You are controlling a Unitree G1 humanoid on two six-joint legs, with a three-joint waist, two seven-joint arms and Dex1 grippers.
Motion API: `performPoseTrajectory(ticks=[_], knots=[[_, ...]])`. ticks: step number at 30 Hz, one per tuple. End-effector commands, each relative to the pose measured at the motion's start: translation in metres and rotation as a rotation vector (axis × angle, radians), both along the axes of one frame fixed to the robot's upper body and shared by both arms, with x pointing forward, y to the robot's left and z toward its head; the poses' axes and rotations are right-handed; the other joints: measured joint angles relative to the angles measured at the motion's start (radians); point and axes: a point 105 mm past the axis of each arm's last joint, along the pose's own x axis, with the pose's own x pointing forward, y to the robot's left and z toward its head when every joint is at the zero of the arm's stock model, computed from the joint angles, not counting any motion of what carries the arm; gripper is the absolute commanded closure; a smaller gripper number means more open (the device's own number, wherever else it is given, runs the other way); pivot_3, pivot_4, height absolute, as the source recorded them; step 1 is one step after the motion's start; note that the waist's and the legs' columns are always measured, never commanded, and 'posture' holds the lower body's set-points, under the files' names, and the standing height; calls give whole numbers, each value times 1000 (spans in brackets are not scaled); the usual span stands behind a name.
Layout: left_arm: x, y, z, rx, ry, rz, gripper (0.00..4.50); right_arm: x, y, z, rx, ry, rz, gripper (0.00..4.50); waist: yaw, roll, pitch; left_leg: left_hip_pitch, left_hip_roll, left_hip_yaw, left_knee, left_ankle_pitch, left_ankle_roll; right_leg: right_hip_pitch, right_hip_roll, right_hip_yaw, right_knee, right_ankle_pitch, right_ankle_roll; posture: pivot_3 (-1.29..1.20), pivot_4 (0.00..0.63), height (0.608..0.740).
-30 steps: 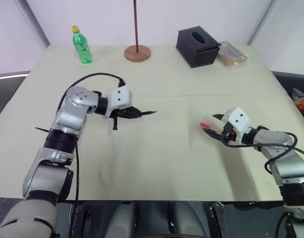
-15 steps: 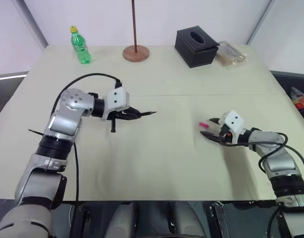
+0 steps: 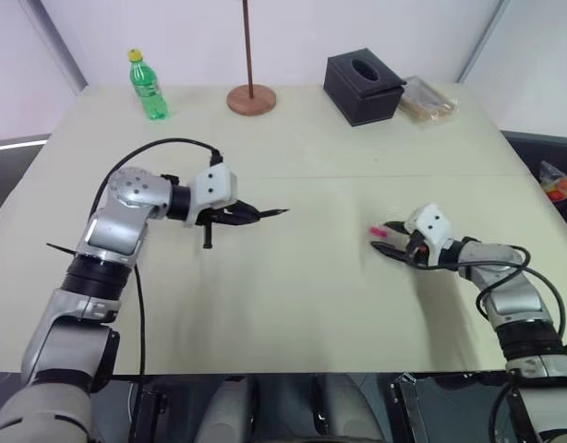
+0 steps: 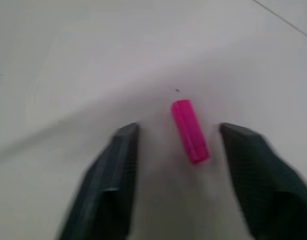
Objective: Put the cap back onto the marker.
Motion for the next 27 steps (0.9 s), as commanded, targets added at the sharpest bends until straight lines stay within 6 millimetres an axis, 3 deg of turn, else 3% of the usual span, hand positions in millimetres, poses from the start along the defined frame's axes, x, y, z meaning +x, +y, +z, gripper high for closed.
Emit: performPoseTrajectory(ticks=[1, 2, 10, 15, 19, 27], knots=[[-2, 1, 12, -14, -51, -5, 4500, 2, 0, -2, 10, 22, -10, 4049, 1, 0, 0, 0, 0, 0, 0, 0, 0, 0, 0, 0, 0, 0, 0, 0, 150, 740], [-2, 1, 12, -14, -52, -4, 4500, 3, 0, -2, 11, 24, -9, 4440, 1, 0, 0, 0, 0, 0, 0, 0, 0, 0, 0, 0, 0, 0, 0, 0, 150, 740], [-1, -1, 12, -22, -50, -2, 4500, -1, 3, 4, -8, 8, 7, 4440, 2, 0, 0, 0, 0, 0, 0, 0, 0, 0, 0, 0, 0, 0, 0, 0, 150, 740], [2, -8, 9, -16, -53, -45, 4500, -15, 20, 28, -92, -91, 70, 4440, 6, 0, 0, -1, 0, 0, 0, 0, 0, -1, 0, 0, 0, 0, 0, 0, 150, 740], [5, -24, 5, -2, -74, -155, 4500, -32, 45, 63, -210, -218, 154, 4440, 9, 1, 0, -1, 0, 0, 0, 0, 0, -1, -1, 0, 0, 0, 0, 0, 150, 740], [14, -50, 2, 64, -142, -303, 4500, -47, 79, 95, -261, -287, 235, 4440, 7, 0, 0, -1, -1, 0, 0, 0, 0, -1, 0, -1, -1, 0, 0, 0, 150, 740]])
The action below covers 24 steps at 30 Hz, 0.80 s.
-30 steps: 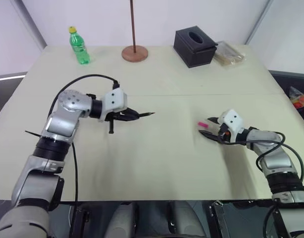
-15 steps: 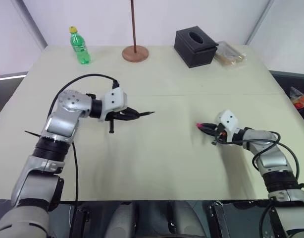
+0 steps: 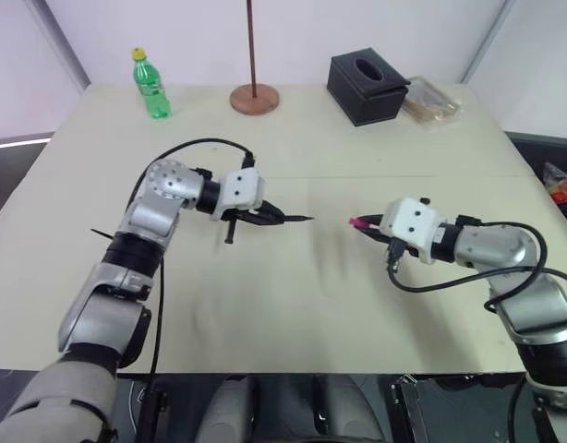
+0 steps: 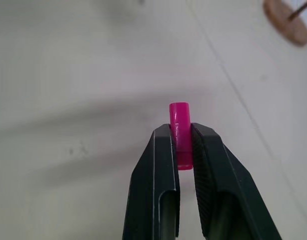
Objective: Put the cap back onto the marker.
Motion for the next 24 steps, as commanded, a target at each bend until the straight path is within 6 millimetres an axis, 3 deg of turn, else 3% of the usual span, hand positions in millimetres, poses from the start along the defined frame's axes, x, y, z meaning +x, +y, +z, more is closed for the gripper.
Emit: performPoseTrajectory(ticks=[1, 11, 24], knots=[[1, -8, 10, 12, -68, -61, 4500, -5, 12, 16, 0, -35, 31, 4440, 0, 0, 0, 0, 0, 0, 0, 0, 0, 0, 0, 0, 0, 0, 0, 0, 150, 740], [9, -19, 15, 13, -170, -82, 4500, -10, 18, 9, -41, 0, 58, 4440, 0, 0, 0, 0, 0, 0, 0, 0, 0, 0, 0, 0, 0, 0, 0, 0, 150, 740], [9, -24, 16, -6, -202, -84, 4500, -8, 22, 14, -30, 5, 75, 4440, 0, 0, 0, 0, 0, 0, 0, 0, 0, 0, 0, 0, 0, 0, 0, 0, 150, 740]])
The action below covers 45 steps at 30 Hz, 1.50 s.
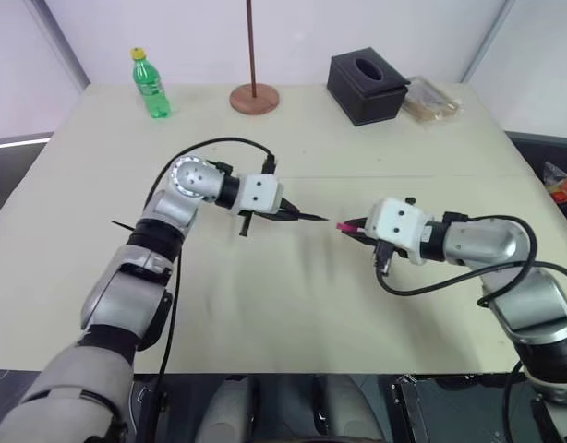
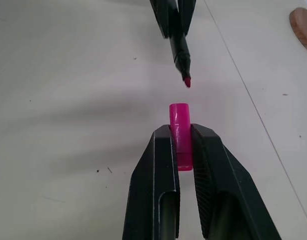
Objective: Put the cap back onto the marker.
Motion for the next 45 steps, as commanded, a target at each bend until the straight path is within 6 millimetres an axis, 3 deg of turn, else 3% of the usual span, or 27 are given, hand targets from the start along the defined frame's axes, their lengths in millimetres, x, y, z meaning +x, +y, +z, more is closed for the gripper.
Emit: performPoseTrajectory(ticks=[1, 28, 45], knots=[[0, -6, 16, -24, -53, -16, 4500, -3, 8, 11, 13, -35, 35, 4440, 0, 0, 0, 0, 0, 0, 0, 0, 0, 0, 0, 0, 0, 0, 0, 0, 150, 740], [-7, -15, 16, -25, -48, -51, 4500, 3, 4, 15, 18, -43, 13, 4440, 0, 0, 0, 0, 0, 0, 0, 0, 0, 0, 0, 0, 0, 0, 0, 0, 150, 740], [-5, -9, 14, -4, -47, -37, 4500, 6, -7, 18, -6, -56, -11, 4440, 0, 0, 0, 0, 0, 0, 0, 0, 0, 0, 0, 0, 0, 0, 0, 0, 150, 740]])
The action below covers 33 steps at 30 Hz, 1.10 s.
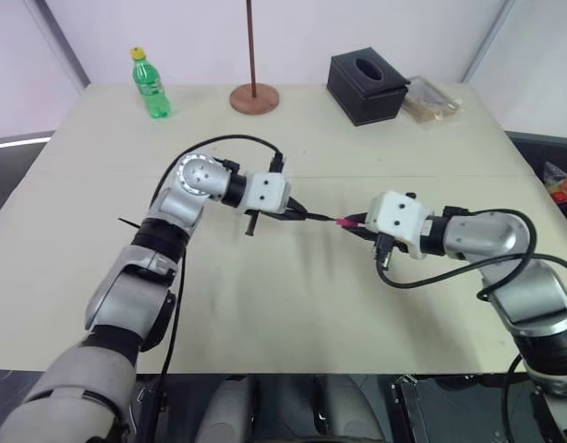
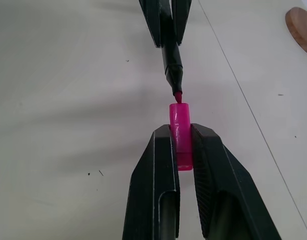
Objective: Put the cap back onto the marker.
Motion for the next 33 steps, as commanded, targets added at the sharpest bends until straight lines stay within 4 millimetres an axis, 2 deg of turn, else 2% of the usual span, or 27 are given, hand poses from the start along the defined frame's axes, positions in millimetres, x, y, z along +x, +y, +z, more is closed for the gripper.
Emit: performPoseTrajectory(ticks=[1, 33], knots=[[0, 1, 8, 2, -37, -7, 4500, 1, -4, 16, -9, -64, -2, 4440, 0, 0, 0, 0, 0, 0, 0, 0, 0, 0, 0, 0, 0, 0, 0, 0, 150, 740], [-1, -4, 7, -6, -40, -15, 4500, -5, 13, 18, 7, -50, 45, 4440, 0, 0, 0, 0, 0, 0, 0, 0, 0, 0, 0, 0, 0, 0, 0, 0, 150, 740]])
